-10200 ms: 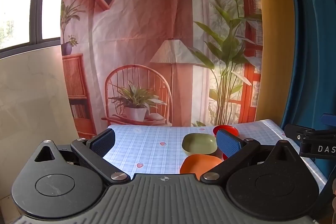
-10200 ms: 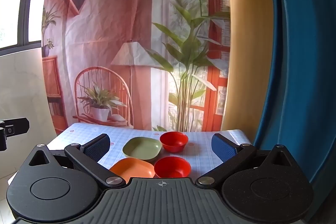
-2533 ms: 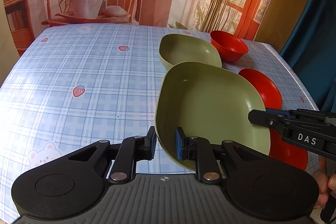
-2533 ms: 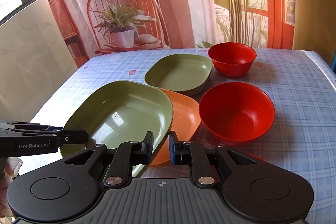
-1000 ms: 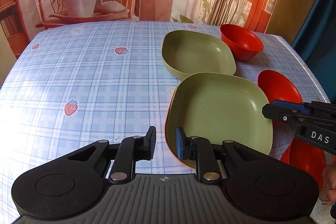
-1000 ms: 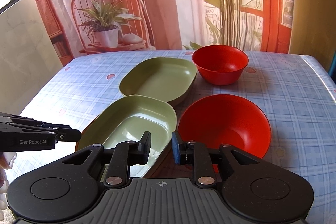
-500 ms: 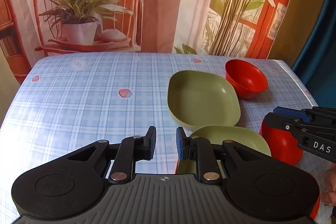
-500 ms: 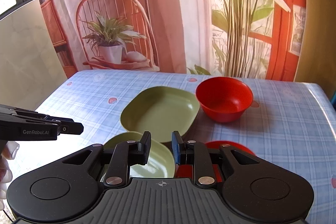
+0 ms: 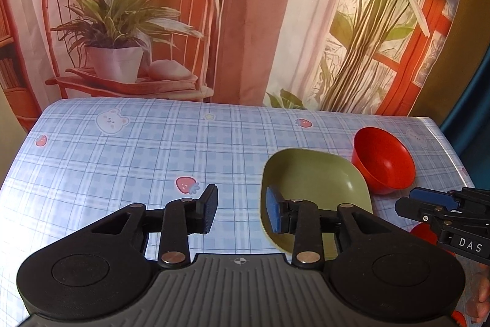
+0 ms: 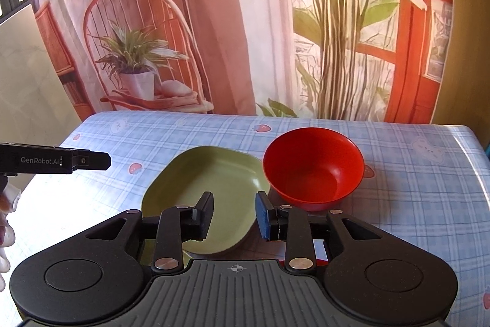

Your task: Organize plates and bowls

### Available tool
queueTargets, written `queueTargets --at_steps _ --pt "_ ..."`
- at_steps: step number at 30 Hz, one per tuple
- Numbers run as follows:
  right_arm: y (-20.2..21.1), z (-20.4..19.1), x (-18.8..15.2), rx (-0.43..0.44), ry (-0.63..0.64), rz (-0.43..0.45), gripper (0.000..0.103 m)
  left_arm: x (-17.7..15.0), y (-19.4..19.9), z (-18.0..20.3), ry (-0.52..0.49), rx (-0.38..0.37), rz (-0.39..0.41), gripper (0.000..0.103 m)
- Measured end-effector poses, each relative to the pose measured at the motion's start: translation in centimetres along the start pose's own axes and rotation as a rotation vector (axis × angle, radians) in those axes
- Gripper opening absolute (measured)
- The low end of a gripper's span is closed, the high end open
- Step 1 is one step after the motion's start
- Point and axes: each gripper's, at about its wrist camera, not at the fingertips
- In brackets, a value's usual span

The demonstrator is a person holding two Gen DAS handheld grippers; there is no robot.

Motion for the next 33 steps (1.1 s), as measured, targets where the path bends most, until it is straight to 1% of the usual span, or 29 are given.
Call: queueTargets --at_steps 8,12,15,18,22,27,33 --pt "-1.8 1.7 0.3 -0.026 -0.038 -0.04 0.028 0.3 -2.2 0.3 0.003 -0.034 -0.047 0.037" --pt "-2.5 2.5 0.4 -0.032 -0.069 -0.051 0.028 0.4 -3.0 0.3 0.01 -0.019 -0.055 0.037" --pt "-2.8 3.0 0.3 -0.032 -0.089 -0.057 0.028 0.3 -3.6 0.2 0.025 -0.042 -0.078 0.037" --pt "-2.9 3.5 0.2 -0.034 -0.099 -0.065 0.028 0.1 -4.1 0.5 0.006 -0.041 -0.084 0.037" --pt "-3.3 4.1 0.4 -0.025 -0.124 -0.065 0.028 0.1 -4.9 0.5 0.005 -0.052 -0.1 0.037" --pt "-4.1 4.3 0.5 0.001 -0.162 -0.072 0.029 -0.1 -6.0 0.6 0.035 -0.079 -0.116 0.037" --pt "-5.6 4.1 0.1 0.016 -0.182 -0.111 0.029 -0.8 -7.1 1.5 0.008 -0.108 -0.138 0.036"
Point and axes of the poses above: each gripper's, at about its wrist camera, not at the fingertips, and y roughly against the way its jaws point, z to its right, x to its top, and after that the axes turned 14 degrees about x, right-handed
